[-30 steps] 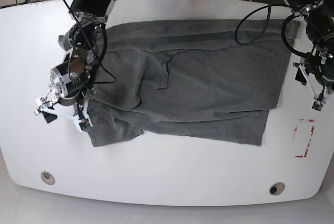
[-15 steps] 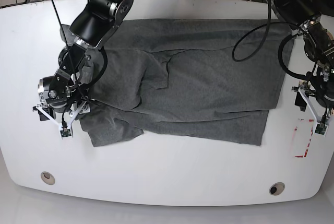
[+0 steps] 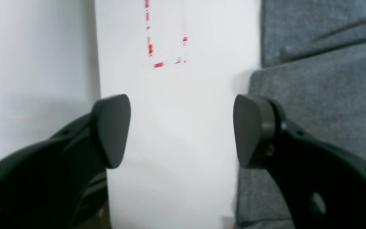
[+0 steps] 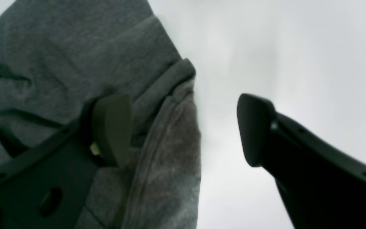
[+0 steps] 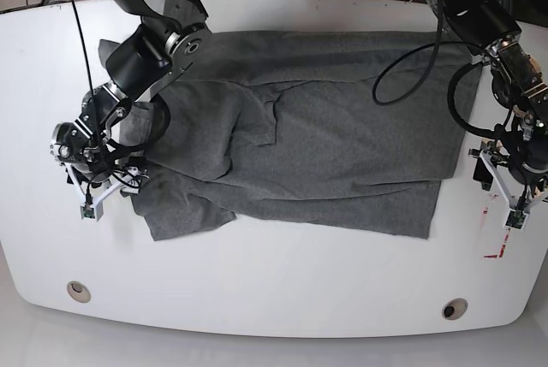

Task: Layout the t-shirt on the table in an organized manner, then fold the t-shirt properly
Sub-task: 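Grasp the shirt's lower corner with the right gripper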

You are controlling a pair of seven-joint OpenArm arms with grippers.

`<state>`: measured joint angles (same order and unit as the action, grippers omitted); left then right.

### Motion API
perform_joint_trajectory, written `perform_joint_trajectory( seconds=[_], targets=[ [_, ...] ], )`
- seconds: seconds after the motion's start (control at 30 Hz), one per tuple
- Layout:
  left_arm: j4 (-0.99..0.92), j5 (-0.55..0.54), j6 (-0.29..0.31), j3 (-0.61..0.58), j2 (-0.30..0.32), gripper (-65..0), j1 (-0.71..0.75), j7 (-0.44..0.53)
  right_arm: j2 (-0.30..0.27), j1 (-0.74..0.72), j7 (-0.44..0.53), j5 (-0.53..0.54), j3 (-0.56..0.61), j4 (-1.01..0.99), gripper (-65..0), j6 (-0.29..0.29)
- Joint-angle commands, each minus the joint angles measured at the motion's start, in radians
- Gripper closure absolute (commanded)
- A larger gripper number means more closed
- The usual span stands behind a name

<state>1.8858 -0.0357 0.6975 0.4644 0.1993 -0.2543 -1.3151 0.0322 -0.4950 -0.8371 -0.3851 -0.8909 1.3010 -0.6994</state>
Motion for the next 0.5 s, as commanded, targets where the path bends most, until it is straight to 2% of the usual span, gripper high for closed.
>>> perform_joint_trajectory(
  seconds=[0.0,0.23,0.47],
  targets=[
    [0.014,-0.002,0.001,0.001,0.013,-47.8,-0.006,0.012,-0.025,-0.031,0.023,0.039,0.002,-0.018,-48.8,0.001],
    [0.014,-0.002,0.001,0.003,0.013,-47.8,0.002,0.012,-0.045,-0.011,0.066,0.12,0.003,-0.079,-48.8,0.001],
    [0.014,-0.002,0.001,0.003,0.015,-47.8,0.002,0.012,-0.05,0.002,0.085,0.128,0.006,-0.088,-48.8,0.001]
  ],
)
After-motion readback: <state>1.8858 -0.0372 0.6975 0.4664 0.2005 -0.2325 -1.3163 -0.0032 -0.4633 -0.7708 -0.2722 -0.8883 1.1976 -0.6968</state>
